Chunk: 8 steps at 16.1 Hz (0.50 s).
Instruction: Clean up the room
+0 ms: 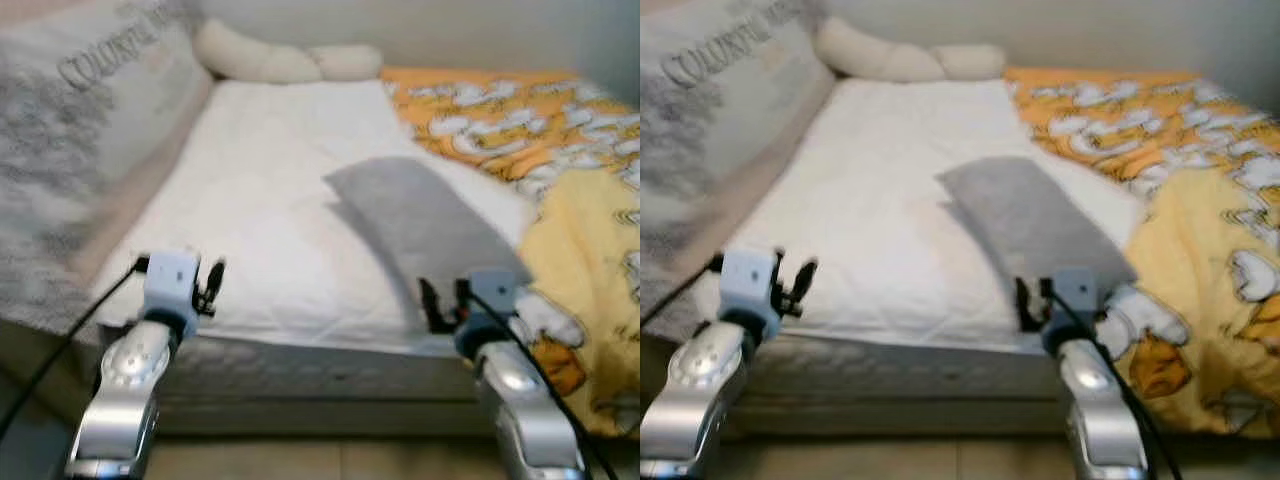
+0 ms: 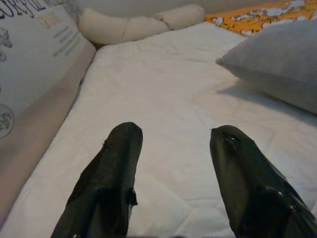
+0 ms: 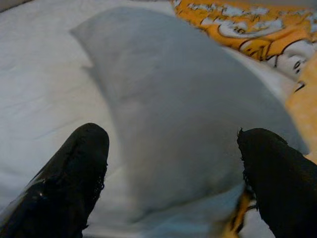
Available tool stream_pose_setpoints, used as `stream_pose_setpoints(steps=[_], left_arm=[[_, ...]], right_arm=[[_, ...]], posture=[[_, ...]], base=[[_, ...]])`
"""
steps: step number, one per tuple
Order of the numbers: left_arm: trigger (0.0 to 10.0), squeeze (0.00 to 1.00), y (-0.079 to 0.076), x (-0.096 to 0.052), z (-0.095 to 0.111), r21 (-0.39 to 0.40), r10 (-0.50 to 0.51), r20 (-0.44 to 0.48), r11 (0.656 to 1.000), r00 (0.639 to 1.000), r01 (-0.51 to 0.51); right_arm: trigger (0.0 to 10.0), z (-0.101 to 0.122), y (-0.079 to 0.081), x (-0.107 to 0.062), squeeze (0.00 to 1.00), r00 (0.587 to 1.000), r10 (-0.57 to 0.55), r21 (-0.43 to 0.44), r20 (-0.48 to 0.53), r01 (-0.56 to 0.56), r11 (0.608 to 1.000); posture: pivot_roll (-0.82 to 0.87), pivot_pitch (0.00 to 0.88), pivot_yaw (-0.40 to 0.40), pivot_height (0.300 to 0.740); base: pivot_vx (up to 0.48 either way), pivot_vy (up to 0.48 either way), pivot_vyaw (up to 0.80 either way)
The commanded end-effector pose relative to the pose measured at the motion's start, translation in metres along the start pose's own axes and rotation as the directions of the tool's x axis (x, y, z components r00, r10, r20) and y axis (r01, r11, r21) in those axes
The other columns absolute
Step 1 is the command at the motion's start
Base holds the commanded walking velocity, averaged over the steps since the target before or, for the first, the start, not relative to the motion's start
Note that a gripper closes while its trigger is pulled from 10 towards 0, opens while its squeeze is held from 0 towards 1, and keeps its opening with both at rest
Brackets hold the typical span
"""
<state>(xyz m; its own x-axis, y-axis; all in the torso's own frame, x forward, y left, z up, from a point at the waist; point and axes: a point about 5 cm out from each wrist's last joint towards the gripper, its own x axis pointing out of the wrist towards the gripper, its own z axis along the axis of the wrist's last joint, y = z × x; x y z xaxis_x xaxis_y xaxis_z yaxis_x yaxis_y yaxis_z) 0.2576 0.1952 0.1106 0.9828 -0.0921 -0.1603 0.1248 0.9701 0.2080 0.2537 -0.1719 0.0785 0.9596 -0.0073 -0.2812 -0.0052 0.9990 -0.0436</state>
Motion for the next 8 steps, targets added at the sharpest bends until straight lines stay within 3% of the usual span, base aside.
stream_pose_setpoints(steps=[1,8], left_arm=[[10.0,0.0,-0.0002,-0.0012,-0.003,0.003,-0.01,-0.013,1.0,1.0,0.01],[10.0,0.0,0.0011,0.0001,-0.0051,0.007,-0.005,-0.015,1.0,1.0,0.005]], right_arm=[[10.0,0.0065,0.0017,0.0022,0.0,1.0,0.002,-0.002,0.026,-0.002,1.0],[10.0,0.0092,0.0052,0.0031,0.0,0.999,0.014,-0.002,0.036,-0.014,1.0]], posture=[[0.08,0.0,0.009,0.74],[0.08,0.0,0.011,0.74]], base=[[0.364,0.0,0.0],[0.363,0.0,0.0]])
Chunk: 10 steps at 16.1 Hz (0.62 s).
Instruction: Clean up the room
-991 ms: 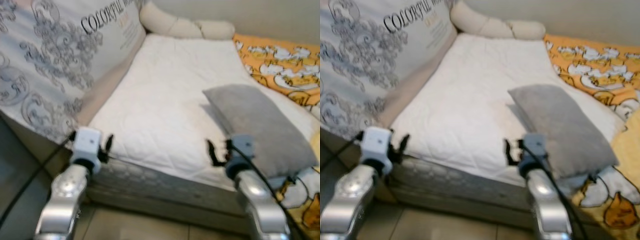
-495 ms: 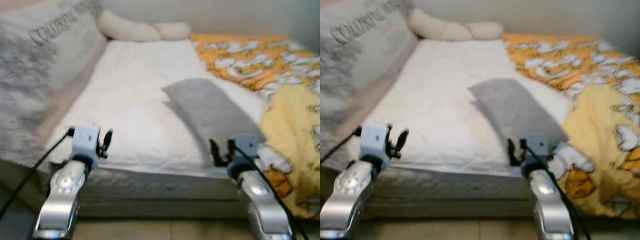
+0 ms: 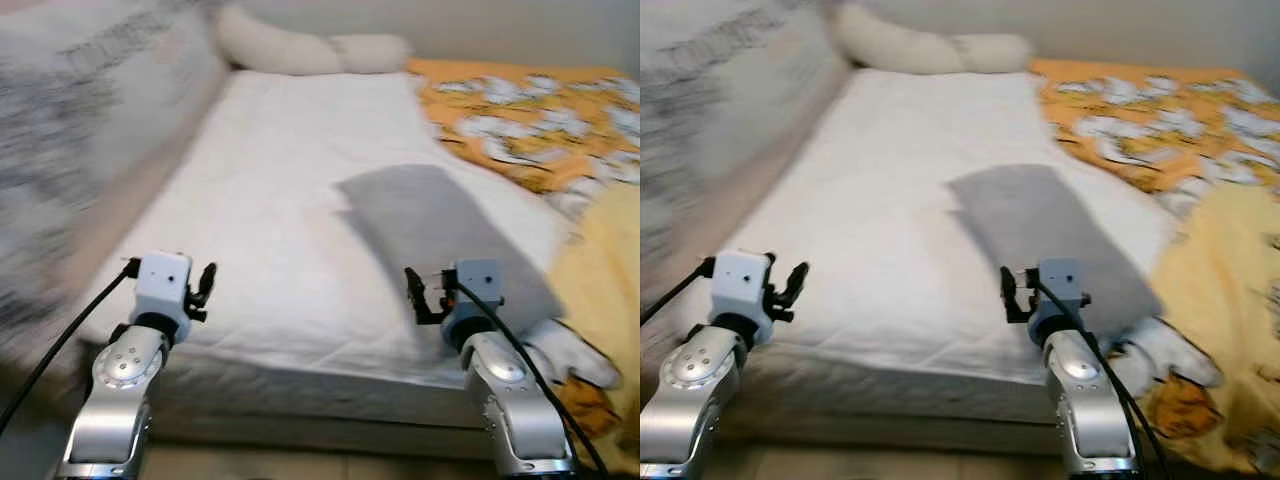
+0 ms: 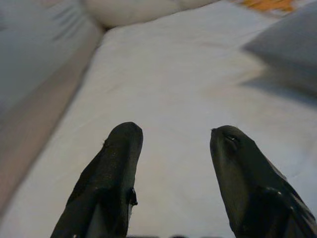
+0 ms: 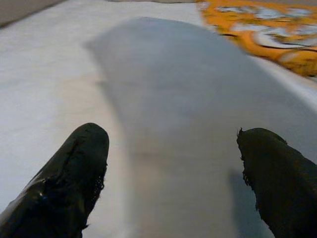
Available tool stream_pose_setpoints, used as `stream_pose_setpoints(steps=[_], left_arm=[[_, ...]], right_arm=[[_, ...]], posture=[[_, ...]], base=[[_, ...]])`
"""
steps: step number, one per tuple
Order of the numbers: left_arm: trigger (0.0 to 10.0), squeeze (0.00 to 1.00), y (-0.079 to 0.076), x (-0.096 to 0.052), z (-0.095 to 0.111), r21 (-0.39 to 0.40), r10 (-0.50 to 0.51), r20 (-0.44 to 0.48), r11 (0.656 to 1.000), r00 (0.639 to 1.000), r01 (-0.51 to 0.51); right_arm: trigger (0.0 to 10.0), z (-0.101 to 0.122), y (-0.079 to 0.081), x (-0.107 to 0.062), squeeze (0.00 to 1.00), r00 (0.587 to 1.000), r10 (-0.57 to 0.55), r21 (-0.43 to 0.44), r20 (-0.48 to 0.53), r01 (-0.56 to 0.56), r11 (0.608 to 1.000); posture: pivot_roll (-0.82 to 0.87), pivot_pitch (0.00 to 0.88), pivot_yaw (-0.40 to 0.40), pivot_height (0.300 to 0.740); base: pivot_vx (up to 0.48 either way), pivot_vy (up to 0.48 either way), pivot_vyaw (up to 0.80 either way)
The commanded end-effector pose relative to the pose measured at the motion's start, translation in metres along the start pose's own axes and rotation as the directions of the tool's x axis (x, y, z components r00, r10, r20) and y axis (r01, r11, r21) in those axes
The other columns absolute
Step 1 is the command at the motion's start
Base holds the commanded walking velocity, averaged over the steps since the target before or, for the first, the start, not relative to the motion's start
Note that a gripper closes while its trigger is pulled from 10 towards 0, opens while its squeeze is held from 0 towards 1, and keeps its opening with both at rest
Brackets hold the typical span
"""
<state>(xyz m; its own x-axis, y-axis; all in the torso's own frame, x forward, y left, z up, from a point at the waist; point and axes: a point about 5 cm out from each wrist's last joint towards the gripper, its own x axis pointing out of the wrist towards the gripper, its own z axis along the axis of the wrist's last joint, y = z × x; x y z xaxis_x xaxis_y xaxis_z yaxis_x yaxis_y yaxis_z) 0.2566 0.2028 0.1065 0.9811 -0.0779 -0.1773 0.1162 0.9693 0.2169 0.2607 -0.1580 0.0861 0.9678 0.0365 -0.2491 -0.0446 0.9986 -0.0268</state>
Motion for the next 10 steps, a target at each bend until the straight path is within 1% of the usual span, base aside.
stream_pose_setpoints(steps=[1,10], left_arm=[[10.0,0.0,-0.0052,0.0016,0.001,0.001,-0.015,0.006,1.0,1.0,0.015],[10.0,0.0,-0.0084,0.0048,0.0073,0.021,-0.033,0.021,0.999,0.999,0.032]], right_arm=[[10.0,0.0003,-0.008,-0.0012,0.0,1.0,-0.025,-0.008,0.004,0.025,1.0],[10.0,0.0031,-0.0064,0.0017,0.0,1.0,-0.021,-0.007,0.017,0.021,1.0]], posture=[[0.08,0.0,0.012,0.74],[0.08,0.0,0.017,0.74]], base=[[0.36,0.0,0.0],[0.362,0.0,0.0]])
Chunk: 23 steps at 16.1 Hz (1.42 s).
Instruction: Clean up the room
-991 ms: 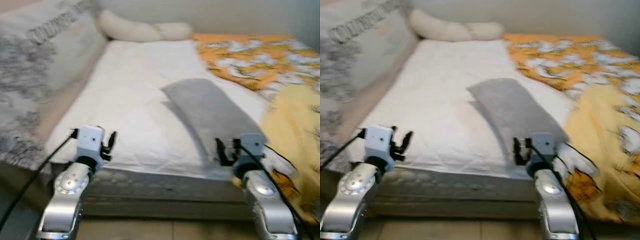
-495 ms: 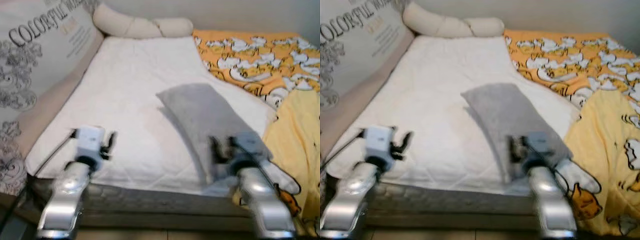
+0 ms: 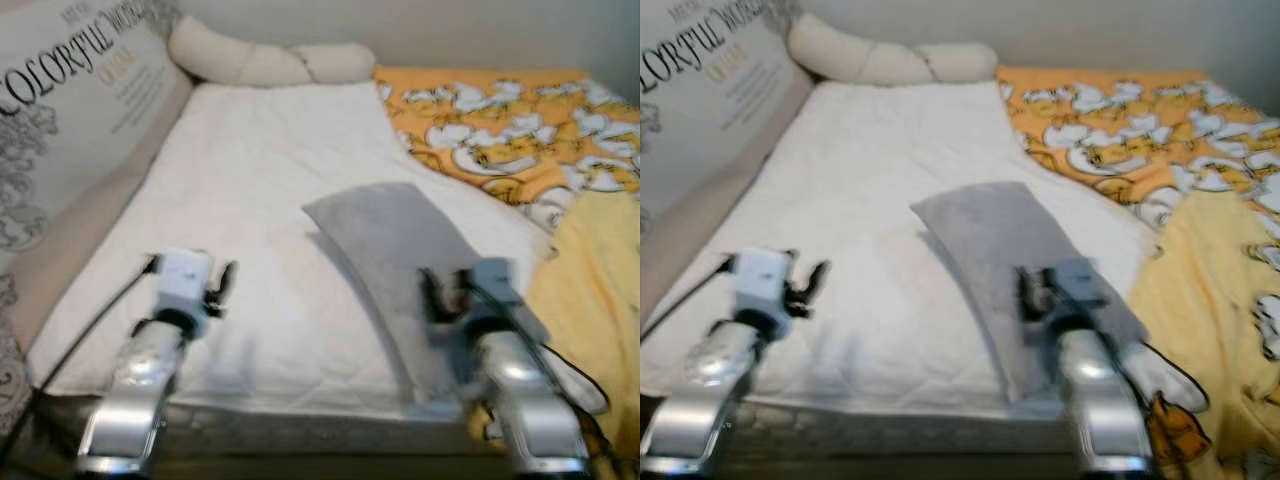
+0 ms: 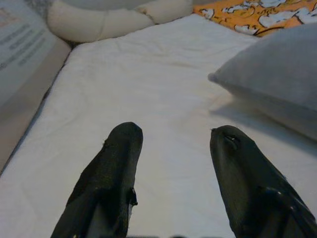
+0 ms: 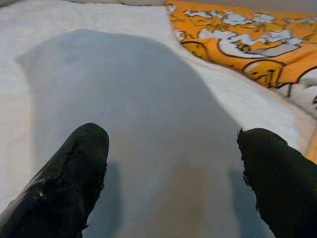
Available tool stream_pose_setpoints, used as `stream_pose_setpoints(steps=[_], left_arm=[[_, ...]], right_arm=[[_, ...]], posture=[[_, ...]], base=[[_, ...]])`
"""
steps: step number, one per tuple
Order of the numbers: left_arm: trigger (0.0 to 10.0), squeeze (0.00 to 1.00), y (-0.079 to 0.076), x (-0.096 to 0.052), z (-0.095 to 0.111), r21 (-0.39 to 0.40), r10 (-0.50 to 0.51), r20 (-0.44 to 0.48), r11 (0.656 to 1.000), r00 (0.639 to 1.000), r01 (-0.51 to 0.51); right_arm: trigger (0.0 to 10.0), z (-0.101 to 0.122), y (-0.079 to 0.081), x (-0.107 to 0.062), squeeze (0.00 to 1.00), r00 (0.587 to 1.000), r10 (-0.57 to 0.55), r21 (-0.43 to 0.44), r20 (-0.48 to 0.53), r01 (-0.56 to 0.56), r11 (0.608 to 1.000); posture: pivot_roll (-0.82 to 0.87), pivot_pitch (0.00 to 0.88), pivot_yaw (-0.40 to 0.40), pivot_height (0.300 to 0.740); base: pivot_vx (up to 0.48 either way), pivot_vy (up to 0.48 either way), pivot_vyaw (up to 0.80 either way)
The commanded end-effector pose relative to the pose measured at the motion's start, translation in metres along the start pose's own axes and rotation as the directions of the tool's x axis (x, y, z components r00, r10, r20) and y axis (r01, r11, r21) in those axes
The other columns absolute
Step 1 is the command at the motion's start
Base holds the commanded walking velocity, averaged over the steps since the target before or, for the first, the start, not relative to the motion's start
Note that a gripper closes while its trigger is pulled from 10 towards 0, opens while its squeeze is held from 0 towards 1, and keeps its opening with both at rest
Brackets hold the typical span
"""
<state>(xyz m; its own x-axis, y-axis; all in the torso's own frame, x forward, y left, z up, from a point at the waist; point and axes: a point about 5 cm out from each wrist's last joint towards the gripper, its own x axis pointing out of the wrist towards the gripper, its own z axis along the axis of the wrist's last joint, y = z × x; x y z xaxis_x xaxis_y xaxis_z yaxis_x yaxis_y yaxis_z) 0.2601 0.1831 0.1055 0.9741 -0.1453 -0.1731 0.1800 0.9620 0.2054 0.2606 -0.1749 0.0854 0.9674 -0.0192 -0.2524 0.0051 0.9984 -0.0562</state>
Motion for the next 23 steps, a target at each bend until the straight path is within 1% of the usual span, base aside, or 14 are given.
stream_pose_setpoints(steps=[1,6,10,11,13,14,15,17,18,19,20,21,22,23], left_arm=[[10.0,0.0,0.01,-0.001,0.004,0.023,0.03,0.004,0.999,1.0,-0.03],[10.0,0.0,0.009,-0.002,0.005,0.027,0.021,0.003,0.999,1.0,-0.021],[10.0,0.0,0.001,-0.007,0.0,0.039,-0.045,-0.025,0.998,0.999,0.046],[10.0,0.0,-0.002,-0.008,-0.001,0.043,-0.081,-0.03,0.996,0.996,0.082],[10.0,0.0,-0.006,-0.01,-0.002,0.057,-0.152,-0.04,0.986,0.988,0.154],[10.0,0.0,-0.008,-0.012,-0.001,0.098,-0.24,-0.061,0.965,0.969,0.245],[10.0,0.0,-0.008,-0.013,-0.001,0.108,-0.256,-0.066,0.959,0.964,0.262],[10.0,0.0,-0.004,-0.015,0.001,0.127,-0.296,-0.073,0.944,0.952,0.303],[10.0,0.0,-0.003,-0.016,0.0,0.127,-0.299,-0.082,0.943,0.951,0.307],[10.0,0.0,-0.003,-0.02,-0.005,0.137,-0.32,-0.113,0.933,0.941,0.333],[10.0,0.0,-0.005,-0.024,-0.008,0.152,-0.367,-0.143,0.91,0.919,0.387],[10.0,0.0,-0.006,-0.027,-0.01,0.158,-0.391,-0.158,0.897,0.907,0.414],[10.0,0.0,-0.006,-0.031,-0.011,0.164,-0.418,-0.177,0.88,0.891,0.446],[10.0,0.0,-0.006,-0.032,-0.011,0.165,-0.424,-0.181,0.877,0.888,0.452]], right_arm=[[10.0,0.005,0.011,0.002,0.0,0.999,0.035,0.009,0.024,-0.035,0.999],[10.0,0.005,0.01,0.002,0.0,0.999,0.031,0.009,0.025,-0.032,0.999],[10.0,0.008,0.01,0.004,0.0,0.997,0.08,0.031,0.023,-0.081,0.996],[10.0,0.011,0.007,0.006,1.0,0.996,0.081,0.04,0.034,-0.082,0.996],[10.0,0.015,-0.001,0.013,1.0,0.998,0.054,0.027,0.025,-0.055,0.998],[10.0,0.023,-0.009,0.029,1.0,0.998,0.054,-0.062,-0.012,-0.054,0.997],[10.0,0.025,-0.011,0.032,1.0,0.998,0.054,-0.083,-0.024,-0.056,0.995],[10.0,0.023,-0.026,0.046,1.0,0.986,0.038,-0.139,-0.162,-0.061,0.988],[10.0,0.018,-0.028,0.048,1.0,0.977,0.044,-0.128,-0.207,-0.072,0.989],[10.0,0.006,-0.032,0.051,1.0,0.952,0.069,-0.121,-0.297,-0.109,0.987],[10.0,-0.008,-0.031,0.053,1.0,0.912,0.112,-0.052,-0.394,-0.143,0.988],[10.0,-0.014,-0.03,0.055,0.0,0.891,0.14,-0.016,-0.432,-0.163,0.986],[2.4,-0.022,-0.025,0.057,0.0,0.86,0.191,0.023,-0.472,-0.204,0.979],[2.4,-0.025,-0.024,0.057,0.0,0.853,0.2,0.024,-0.482,-0.215,0.976]], posture=[[0.08,0.0,0.018,0.74],[0.09,0.0,0.016,0.74],[0.08,0.0,0.024,0.74],[0.07,0.0,0.029,0.74],[0.06,0.0,0.03,0.74],[0.06,0.0,0.026,0.74],[0.06,0.0,0.027,0.74],[0.06,0.0,0.037,0.74],[0.07,0.0,0.04,0.74],[0.07,0.0,0.039,0.74],[0.08,0.0,0.03,0.74],[0.09,0.0,0.019,0.74],[0.1,0.0,0.01,0.74],[0.1,0.0,0.01,0.74]], base=[[0.352,0.0,0.0],[0.342,0.0,0.0],[0.0,0.0,0.0],[0.0,0.0,0.0],[0.0,0.0,0.0],[0.0,0.0,0.0],[0.0,0.0,0.0],[0.0,0.0,0.0],[0.0,0.0,0.0],[0.0,0.0,0.0],[0.0,0.0,0.0],[0.0,0.0,0.0],[0.0,0.0,0.0],[0.0,0.0,0.0]])
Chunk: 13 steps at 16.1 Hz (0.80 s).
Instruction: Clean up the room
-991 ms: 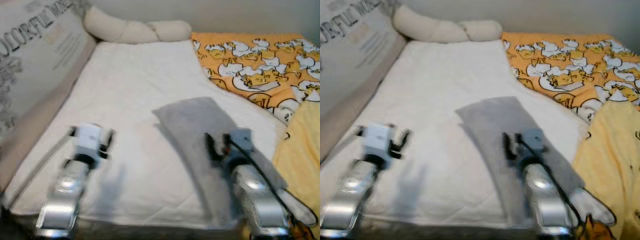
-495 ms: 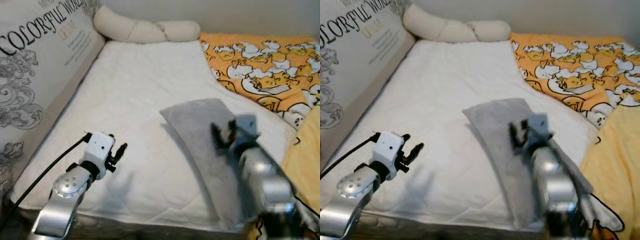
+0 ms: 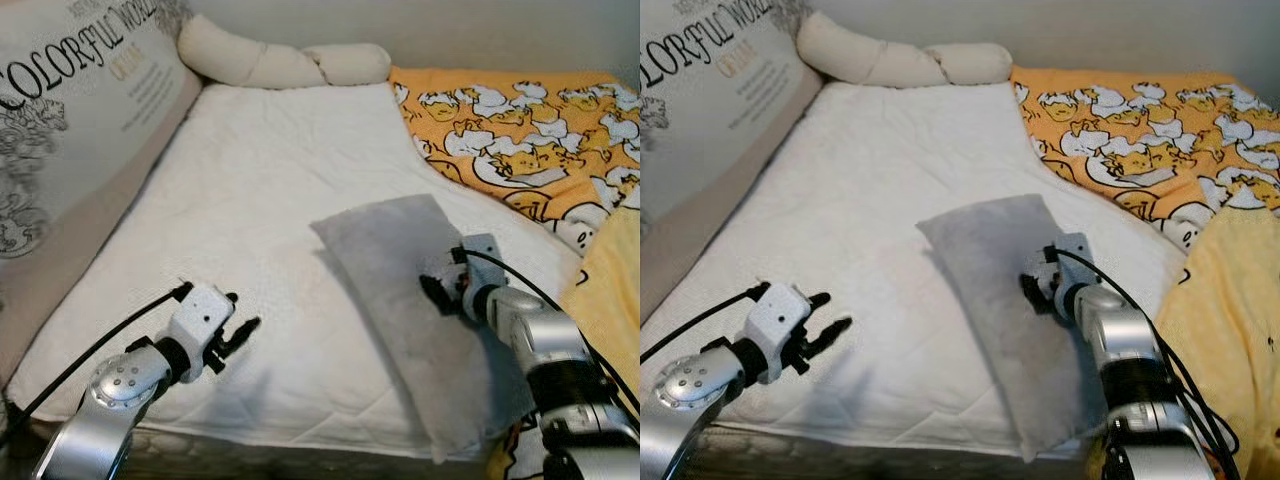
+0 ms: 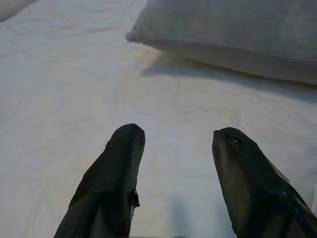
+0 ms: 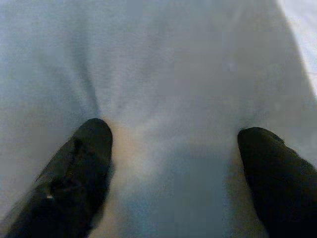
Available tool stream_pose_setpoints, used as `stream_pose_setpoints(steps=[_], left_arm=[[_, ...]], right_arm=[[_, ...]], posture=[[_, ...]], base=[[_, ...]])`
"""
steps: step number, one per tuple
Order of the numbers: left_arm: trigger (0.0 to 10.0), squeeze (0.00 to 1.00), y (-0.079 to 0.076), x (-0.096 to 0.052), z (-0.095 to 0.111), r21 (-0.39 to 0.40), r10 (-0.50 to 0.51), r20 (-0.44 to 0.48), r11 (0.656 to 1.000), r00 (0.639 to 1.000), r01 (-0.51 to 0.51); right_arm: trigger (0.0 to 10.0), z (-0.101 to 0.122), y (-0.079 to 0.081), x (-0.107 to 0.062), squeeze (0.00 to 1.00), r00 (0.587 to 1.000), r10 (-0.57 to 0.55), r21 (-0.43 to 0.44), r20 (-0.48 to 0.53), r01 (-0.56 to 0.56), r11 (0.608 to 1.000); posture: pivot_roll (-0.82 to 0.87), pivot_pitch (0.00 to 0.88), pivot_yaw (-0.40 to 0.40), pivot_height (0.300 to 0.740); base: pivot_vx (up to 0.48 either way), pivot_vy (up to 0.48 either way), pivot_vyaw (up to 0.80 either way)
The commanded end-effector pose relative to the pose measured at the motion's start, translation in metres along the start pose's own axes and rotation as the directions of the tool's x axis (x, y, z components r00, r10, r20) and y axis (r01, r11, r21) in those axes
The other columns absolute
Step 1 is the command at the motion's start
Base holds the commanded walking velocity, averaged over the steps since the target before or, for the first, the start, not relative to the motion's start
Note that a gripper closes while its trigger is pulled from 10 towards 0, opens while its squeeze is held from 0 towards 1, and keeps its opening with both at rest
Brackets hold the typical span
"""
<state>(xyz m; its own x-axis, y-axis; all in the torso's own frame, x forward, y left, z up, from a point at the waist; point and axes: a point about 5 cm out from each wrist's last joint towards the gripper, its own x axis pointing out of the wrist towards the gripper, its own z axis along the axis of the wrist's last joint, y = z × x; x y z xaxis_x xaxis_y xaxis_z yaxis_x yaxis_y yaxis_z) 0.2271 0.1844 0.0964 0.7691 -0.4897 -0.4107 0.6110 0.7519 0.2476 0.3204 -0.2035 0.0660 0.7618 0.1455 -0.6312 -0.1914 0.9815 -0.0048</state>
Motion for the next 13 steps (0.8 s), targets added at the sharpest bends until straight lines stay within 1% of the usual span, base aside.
stream_pose_setpoints(steps=[1,2,4,5,8,9,11,12,13], left_arm=[[10.0,0.0,-0.001,-0.003,0.001,0.015,-0.015,-0.005,1.0,1.0,0.016],[10.0,0.0,-0.005,-0.006,0.001,0.005,-0.027,-0.004,1.0,1.0,0.027],[10.0,0.0,-0.006,-0.008,0.0,0.003,-0.031,-0.006,1.0,0.999,0.031],[10.0,0.0,-0.007,-0.01,0.0,-0.001,-0.033,-0.007,0.999,0.999,0.033],[10.0,0.0,-0.013,-0.009,0.001,0.001,-0.072,-0.009,0.997,0.997,0.072],[10.0,0.0,-0.013,-0.011,0.001,0.009,-0.084,-0.015,0.996,0.996,0.085],[10.0,0.0,-0.013,-0.013,0.002,0.021,-0.128,-0.019,0.992,0.992,0.128],[10.0,0.0,-0.012,-0.011,0.003,0.027,-0.138,-0.018,0.99,0.99,0.138],[10.0,0.0,-0.011,-0.009,0.003,0.032,-0.143,-0.02,0.989,0.99,0.143]], right_arm=[[0.0,-0.024,0.003,0.005,0.0,0.995,0.016,0.002,-0.1,-0.016,1.0],[0.0,-0.029,-0.001,0.006,0.0,0.993,0.018,0.005,-0.12,-0.017,1.0],[0.0,-0.033,-0.003,0.006,0.0,0.991,-0.004,0.008,-0.133,0.005,1.0],[0.0,-0.035,-0.002,0.006,0.0,0.99,0.004,0.033,-0.143,0.0,0.999],[0.0,-0.037,-0.001,0.007,0.0,0.989,0.029,0.025,-0.144,-0.026,0.999],[0.0,-0.039,0.001,0.008,0.0,0.987,0.038,0.016,-0.156,-0.036,0.999],[0.0,-0.039,0.006,0.008,0.0,0.985,0.061,-0.013,-0.163,-0.064,0.998],[0.0,-0.039,0.005,0.009,0.0,0.987,0.058,-0.036,-0.149,-0.064,0.997],[0.0,-0.039,0.004,0.009,0.0,0.988,0.049,-0.036,-0.144,-0.055,0.998]], posture=[[0.1,0.0,0.011,0.74],[0.12,0.0,0.003,0.74],[0.1,0.0,-0.001,0.74],[0.11,0.0,0.001,0.74],[0.12,0.0,-0.013,0.74],[0.14,0.0,-0.022,0.74],[0.13,0.0,-0.01,0.74],[0.11,0.0,0.0,0.74],[0.11,0.0,0.0,0.74]], base=[[0.0,0.0,0.0],[0.0,0.0,0.0],[0.0,0.0,0.0],[0.0,0.0,0.0],[0.0,0.0,0.0],[0.0,0.0,0.0],[0.0,0.0,0.0],[0.0,0.0,0.0],[0.0,0.0,0.0]])
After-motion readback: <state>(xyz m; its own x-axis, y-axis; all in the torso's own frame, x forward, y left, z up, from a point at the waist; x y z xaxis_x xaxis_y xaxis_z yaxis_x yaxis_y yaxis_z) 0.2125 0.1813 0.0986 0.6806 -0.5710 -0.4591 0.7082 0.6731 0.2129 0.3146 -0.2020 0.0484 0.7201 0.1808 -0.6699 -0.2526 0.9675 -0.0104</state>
